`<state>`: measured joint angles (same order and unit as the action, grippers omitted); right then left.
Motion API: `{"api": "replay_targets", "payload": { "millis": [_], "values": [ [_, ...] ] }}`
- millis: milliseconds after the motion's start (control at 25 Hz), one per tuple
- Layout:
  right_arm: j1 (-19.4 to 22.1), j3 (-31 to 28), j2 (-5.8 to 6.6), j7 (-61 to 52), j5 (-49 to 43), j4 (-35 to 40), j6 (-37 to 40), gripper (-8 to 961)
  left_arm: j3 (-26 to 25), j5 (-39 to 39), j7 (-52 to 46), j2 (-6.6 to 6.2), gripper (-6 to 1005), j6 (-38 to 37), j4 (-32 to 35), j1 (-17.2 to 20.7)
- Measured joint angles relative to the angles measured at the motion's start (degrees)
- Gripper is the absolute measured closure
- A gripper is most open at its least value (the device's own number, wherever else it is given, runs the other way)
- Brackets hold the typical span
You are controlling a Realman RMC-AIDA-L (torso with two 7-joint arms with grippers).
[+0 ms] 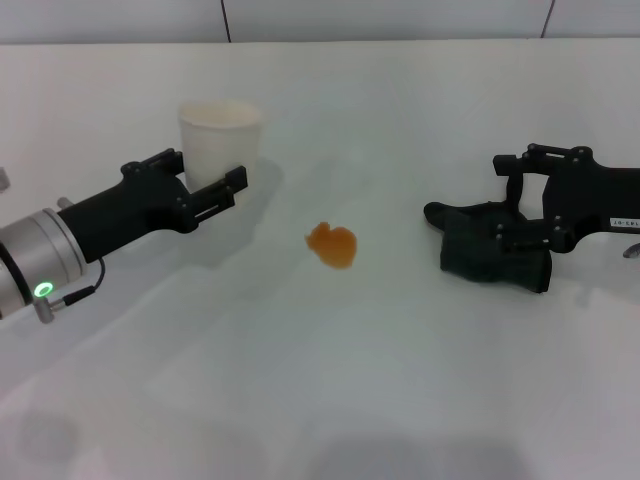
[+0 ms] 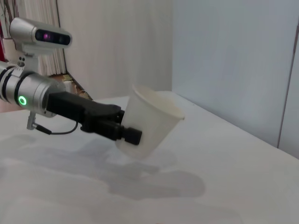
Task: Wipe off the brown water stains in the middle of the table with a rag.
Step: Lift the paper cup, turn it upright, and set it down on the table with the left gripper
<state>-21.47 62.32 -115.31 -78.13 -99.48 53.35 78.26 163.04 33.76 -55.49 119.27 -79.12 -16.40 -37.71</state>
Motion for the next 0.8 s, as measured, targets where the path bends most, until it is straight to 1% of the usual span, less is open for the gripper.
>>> {"api": "replay_targets", "payload": {
  "millis": [520,800],
  "values": [
    [0.0,0.0,0.00,0.0,0.6,-0.1,0.1,84,0.0,0.0,8.0,-0.01,344,7.5,5.2,1.3],
    [0.1,0.0,0.00,0.0,0.8,0.0,0.1,84,0.0,-0.1,10.7,-0.03,343,8.3,6.3,2.3]
  ]
}}
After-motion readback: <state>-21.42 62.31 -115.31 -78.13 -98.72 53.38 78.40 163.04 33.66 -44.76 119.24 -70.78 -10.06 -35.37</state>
